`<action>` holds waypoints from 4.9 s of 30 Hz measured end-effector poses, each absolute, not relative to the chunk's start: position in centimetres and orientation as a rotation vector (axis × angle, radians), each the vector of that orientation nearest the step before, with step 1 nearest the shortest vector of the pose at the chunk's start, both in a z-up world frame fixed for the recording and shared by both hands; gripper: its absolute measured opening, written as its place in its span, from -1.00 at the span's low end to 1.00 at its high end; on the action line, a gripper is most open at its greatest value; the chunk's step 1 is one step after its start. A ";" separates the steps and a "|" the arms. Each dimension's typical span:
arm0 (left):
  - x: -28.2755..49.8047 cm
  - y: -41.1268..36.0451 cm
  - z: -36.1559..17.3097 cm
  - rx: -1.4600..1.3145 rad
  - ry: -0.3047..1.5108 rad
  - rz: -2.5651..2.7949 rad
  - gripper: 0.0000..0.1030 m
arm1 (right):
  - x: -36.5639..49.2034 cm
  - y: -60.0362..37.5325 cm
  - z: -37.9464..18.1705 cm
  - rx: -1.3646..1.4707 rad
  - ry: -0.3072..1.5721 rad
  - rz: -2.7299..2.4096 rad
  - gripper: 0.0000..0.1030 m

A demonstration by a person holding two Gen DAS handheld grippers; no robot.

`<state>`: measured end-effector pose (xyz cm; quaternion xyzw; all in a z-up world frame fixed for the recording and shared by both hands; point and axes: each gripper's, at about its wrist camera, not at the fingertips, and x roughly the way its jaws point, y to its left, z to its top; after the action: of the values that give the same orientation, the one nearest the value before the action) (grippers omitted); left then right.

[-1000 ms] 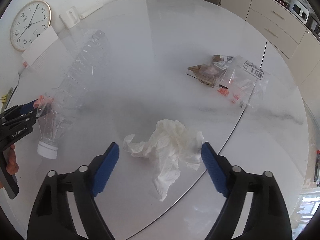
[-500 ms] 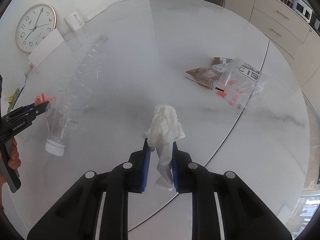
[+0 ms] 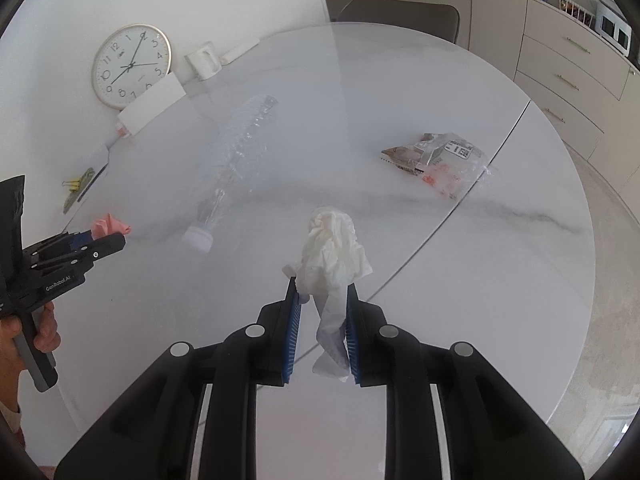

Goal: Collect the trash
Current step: 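Carry both tissues over the wastebasket and open both tools, then reach to the table and grasp the clear plastic bottle with the left tool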

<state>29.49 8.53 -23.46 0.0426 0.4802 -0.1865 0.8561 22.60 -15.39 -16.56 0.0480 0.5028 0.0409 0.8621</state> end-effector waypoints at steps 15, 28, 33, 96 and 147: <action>10.3 -5.9 -20.4 0.173 1.016 -0.652 -0.28 | 4.0 -19.6 -14.1 0.020 1.087 0.183 -0.57; -3.1 -13.9 -24.9 0.157 1.166 -0.555 -0.26 | -7.5 -25.2 -16.5 -0.011 1.132 0.322 -0.56; -5.1 -15.1 -26.9 0.124 1.205 -0.507 -0.26 | -9.3 -26.5 -17.1 -0.025 1.141 0.355 -0.56; -1.9 -8.4 -21.1 0.090 1.091 -0.248 0.85 | -6.7 -24.9 -17.6 -0.015 1.167 0.318 0.95; 44.6 -3.7 -27.2 -0.056 1.139 -0.200 0.85 | 30.4 -22.8 -17.9 0.145 1.037 -0.213 0.96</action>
<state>44.61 -3.71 -27.19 -0.0267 0.5381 -0.0944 0.8372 30.42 -22.77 -17.87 0.0693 0.4943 -0.1015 0.8606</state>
